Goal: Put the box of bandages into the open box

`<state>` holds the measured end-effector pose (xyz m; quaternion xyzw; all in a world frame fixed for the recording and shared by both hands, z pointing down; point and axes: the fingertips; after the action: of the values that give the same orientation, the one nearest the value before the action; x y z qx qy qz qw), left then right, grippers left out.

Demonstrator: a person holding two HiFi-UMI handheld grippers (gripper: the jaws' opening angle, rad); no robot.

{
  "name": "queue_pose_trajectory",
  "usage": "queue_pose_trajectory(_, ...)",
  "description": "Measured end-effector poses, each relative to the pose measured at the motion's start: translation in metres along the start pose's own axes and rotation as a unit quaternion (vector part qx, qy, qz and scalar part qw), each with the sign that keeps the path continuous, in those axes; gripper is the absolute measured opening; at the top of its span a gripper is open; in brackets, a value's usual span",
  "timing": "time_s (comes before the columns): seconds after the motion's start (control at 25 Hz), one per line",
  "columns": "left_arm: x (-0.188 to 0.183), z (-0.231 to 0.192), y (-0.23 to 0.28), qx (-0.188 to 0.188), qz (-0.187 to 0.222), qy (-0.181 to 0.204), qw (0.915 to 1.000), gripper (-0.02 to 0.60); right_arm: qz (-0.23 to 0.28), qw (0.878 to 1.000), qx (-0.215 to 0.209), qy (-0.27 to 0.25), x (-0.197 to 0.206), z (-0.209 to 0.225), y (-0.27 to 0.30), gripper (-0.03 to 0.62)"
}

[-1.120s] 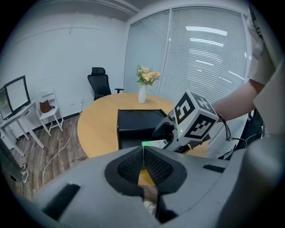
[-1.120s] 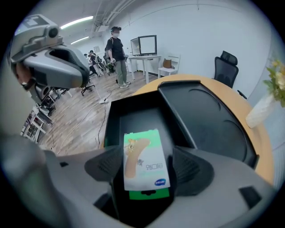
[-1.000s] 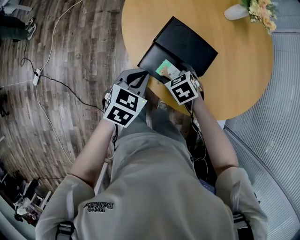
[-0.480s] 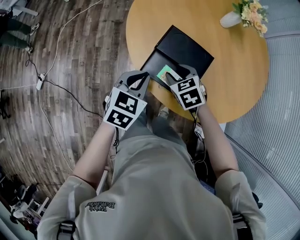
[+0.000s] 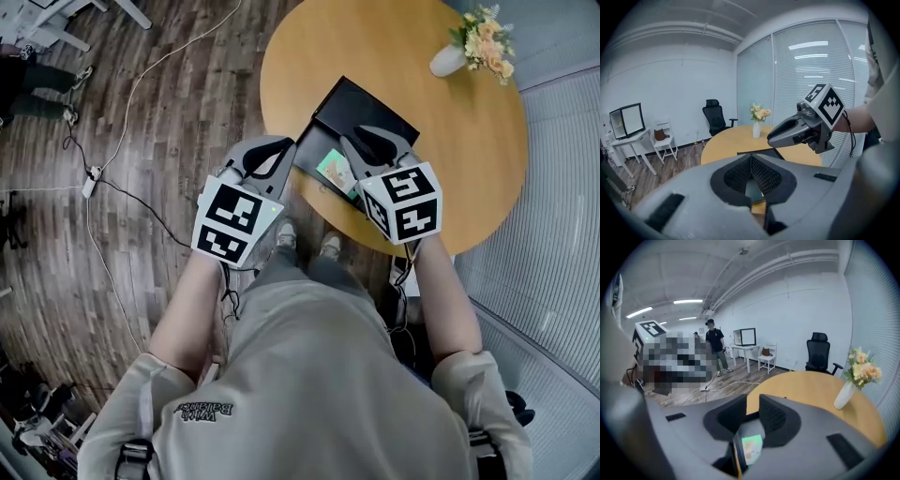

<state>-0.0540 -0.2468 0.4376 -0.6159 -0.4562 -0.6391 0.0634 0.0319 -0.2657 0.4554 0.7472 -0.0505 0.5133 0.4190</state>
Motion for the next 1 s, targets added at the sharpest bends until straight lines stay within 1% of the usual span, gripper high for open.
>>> queue_pose_trajectory(0.12, -0.033, 0.008, -0.021, -0.002, 0.034, 0.027, 0.999, 0.023, 0.037, 0.999, 0.027, -0.012, -0.03, 0.008, -0.027, 0.075)
queue_pose_trajectory(0.2, -0.057, 0.018, -0.035, -0.001, 0.061, 0.052, 0.9968, 0.023, 0.061, 0.997, 0.042, -0.014, -0.047, 0.014, -0.045, 0.06)
queue_pose_trajectory(0.32, -0.086, 0.031, -0.051, -0.001, 0.098, 0.076, 0.9922, 0.023, 0.095, 0.994, 0.059, -0.012, -0.066, 0.023, -0.072, 0.054)
queue_pose_trajectory(0.48, -0.118, 0.045, -0.072, 0.0, 0.142, 0.092, 0.9856, 0.023, 0.154, 0.985, 0.077, -0.015, -0.102, 0.026, -0.116, 0.052)
queue_pose_trajectory(0.64, -0.145, 0.058, -0.095, 0.003, 0.185, 0.085, 0.979, 0.023, 0.202, 0.974, 0.1, -0.027, -0.135, 0.027, -0.157, 0.049)
queue_pose_trajectory(0.84, -0.164, 0.069, -0.116, -0.008, 0.217, 0.093, 0.9717, 0.023, 0.249, 0.958, 0.14, -0.033, -0.158, 0.029, -0.201, 0.044)
queue_pose_trajectory(1.0, -0.172, 0.08, -0.125, -0.005, 0.219, 0.114, 0.969, 0.023, 0.271, 0.946, 0.173, -0.037, -0.163, 0.03, -0.225, 0.043)
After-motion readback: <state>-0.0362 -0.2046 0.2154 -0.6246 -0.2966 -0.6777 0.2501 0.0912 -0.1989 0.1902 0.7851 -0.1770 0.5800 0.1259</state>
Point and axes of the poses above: the fingertips, and each gripper's own axes: y forward along the fingers, z to its right, x out of its underside, and after that the axes turned 12 degrees about -y, right-handed
